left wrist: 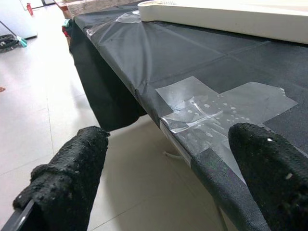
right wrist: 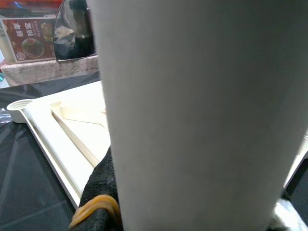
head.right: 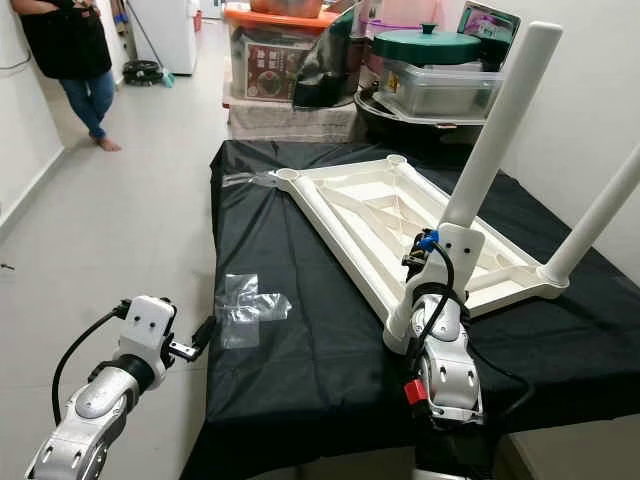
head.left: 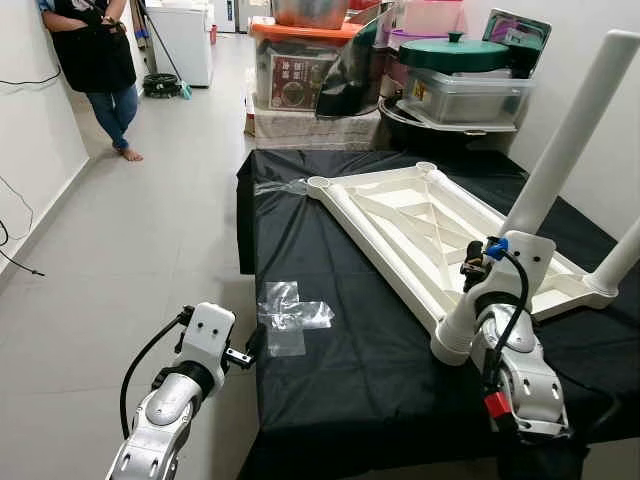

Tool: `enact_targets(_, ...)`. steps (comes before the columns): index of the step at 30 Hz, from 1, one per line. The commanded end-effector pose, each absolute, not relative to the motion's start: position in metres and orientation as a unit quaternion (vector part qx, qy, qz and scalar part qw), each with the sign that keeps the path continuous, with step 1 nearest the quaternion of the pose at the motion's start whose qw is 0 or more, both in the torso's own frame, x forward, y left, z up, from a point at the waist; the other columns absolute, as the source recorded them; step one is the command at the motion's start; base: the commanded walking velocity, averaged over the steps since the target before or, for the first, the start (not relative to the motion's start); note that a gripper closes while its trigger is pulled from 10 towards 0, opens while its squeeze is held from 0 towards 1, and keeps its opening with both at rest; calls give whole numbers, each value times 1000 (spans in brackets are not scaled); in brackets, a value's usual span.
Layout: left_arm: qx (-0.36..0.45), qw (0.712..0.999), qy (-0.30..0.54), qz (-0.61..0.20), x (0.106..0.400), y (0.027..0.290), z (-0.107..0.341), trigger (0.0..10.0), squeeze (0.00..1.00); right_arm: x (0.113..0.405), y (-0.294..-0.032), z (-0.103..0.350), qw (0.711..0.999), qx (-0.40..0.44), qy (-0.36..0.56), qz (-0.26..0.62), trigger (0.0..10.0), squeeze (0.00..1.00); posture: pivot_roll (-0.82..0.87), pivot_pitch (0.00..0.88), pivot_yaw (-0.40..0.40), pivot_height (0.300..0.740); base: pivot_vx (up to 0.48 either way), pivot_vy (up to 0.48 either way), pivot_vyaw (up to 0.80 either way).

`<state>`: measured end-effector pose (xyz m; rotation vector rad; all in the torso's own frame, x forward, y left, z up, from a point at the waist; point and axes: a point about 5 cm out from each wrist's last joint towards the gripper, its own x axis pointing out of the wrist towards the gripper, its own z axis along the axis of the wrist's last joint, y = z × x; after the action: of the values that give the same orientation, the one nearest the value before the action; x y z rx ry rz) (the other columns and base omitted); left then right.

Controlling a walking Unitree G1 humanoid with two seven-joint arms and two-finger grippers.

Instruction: Building children table

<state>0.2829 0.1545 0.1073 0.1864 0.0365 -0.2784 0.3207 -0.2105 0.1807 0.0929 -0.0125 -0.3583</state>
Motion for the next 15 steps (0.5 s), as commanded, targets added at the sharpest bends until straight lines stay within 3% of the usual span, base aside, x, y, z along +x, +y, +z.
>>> enact_targets(1, 97, 985, 23, -144, 282, 152, 103, 10000, 0, 319, -206, 155, 982, 66, 61, -166, 10000, 0, 48, 0, -72, 740, 0, 0, 0)
enact_targets(15, 98, 984, 23, -146, 282, 153, 102, 10000, 0, 318, -206, 158, 982, 72, 54, -168, 10000, 0, 47, 0, -68, 740, 0, 0, 0)
